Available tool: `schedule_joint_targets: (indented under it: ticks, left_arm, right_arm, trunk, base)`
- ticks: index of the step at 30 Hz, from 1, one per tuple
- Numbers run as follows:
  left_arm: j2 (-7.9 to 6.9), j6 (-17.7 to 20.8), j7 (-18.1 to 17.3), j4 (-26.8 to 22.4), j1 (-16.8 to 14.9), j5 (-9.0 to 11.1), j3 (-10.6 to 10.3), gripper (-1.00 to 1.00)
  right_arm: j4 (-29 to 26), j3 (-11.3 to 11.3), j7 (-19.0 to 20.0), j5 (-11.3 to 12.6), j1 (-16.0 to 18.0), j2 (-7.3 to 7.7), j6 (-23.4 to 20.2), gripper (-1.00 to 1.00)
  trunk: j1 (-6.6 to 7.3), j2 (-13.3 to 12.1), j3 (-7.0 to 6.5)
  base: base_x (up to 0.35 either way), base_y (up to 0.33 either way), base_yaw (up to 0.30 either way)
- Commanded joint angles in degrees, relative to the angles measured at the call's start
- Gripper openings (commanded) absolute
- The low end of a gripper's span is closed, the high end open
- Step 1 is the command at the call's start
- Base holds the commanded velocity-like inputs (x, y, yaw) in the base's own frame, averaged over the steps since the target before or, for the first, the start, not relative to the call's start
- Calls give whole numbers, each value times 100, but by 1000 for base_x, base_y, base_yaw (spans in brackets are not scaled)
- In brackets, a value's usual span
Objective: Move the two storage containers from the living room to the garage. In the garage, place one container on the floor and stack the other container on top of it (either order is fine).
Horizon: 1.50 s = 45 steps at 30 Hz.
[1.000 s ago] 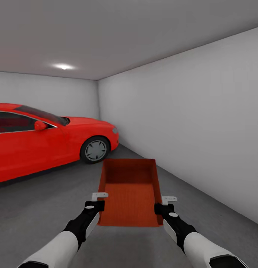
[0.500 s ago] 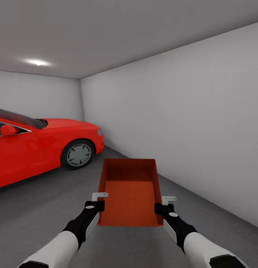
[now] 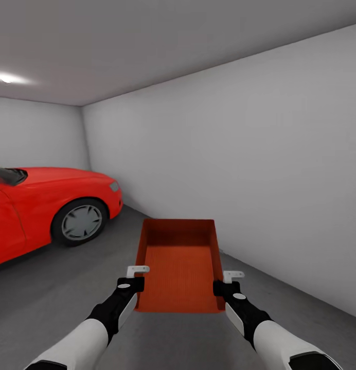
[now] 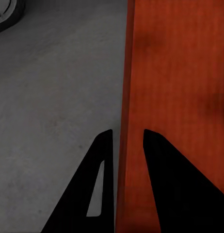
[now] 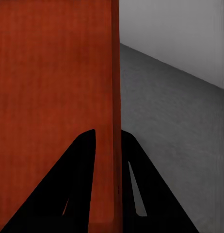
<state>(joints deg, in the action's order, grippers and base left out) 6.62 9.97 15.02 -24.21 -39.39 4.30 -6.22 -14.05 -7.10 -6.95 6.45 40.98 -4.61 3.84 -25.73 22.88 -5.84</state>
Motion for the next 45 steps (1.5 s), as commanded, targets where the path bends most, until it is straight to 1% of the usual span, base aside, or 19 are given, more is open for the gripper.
schedule_joint_targets:
  ticks: [1, 45]
  left_arm:
    - [-135, 48, 80, -5, 1, 44, 235, -100]
    - [-142, 29, 80, -13, 1, 44, 235, -100]
  right_arm:
    - [-19, 122, -8, 5, 6, 4, 29, -100]
    - [-19, 122, -8, 5, 6, 4, 29, -100]
  trunk:
    - [-5, 4, 2]
    - [-5, 4, 2]
  base:
    - [322, 0, -247]
    - [309, 0, -247]
